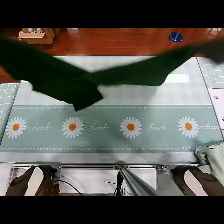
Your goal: Fold the shirts.
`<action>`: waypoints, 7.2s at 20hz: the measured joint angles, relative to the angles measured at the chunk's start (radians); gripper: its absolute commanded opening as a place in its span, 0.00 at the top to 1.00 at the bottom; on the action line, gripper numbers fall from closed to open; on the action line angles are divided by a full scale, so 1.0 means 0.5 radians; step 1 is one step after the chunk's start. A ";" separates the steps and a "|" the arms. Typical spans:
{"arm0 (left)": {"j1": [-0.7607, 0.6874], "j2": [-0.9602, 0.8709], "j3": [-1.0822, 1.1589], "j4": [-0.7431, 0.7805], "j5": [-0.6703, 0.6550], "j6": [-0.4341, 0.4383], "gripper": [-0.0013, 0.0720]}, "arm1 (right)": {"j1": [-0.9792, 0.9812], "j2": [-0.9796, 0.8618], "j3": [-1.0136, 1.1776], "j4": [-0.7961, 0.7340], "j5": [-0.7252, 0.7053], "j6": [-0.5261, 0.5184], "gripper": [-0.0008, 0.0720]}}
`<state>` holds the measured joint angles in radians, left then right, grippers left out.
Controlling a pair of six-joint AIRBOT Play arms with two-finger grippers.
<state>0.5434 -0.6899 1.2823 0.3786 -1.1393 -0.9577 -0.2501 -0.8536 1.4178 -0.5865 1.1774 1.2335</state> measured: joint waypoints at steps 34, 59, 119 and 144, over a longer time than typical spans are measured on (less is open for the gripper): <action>-0.149 -0.107 0.092 1.131 -1.009 -0.822 0.95 | 0.206 -0.328 0.133 -1.811 0.895 0.437 0.95; -1.114 -1.723 -0.137 1.154 0.992 -0.409 0.94 | 0.189 -1.610 0.092 -1.406 -0.836 0.352 0.95; -0.625 -1.107 -1.698 0.916 -0.063 -0.418 0.94 | -0.610 -0.374 -1.149 -1.238 0.484 0.044 0.29; -0.620 -1.117 -1.698 0.925 -0.099 -0.298 0.94 | -0.867 -0.775 -1.807 -1.199 0.301 -0.014 0.95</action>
<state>0.2337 -1.2484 0.4332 0.8410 -1.1889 -1.1065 -0.6838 -1.2411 0.5144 -1.1862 1.3277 1.2263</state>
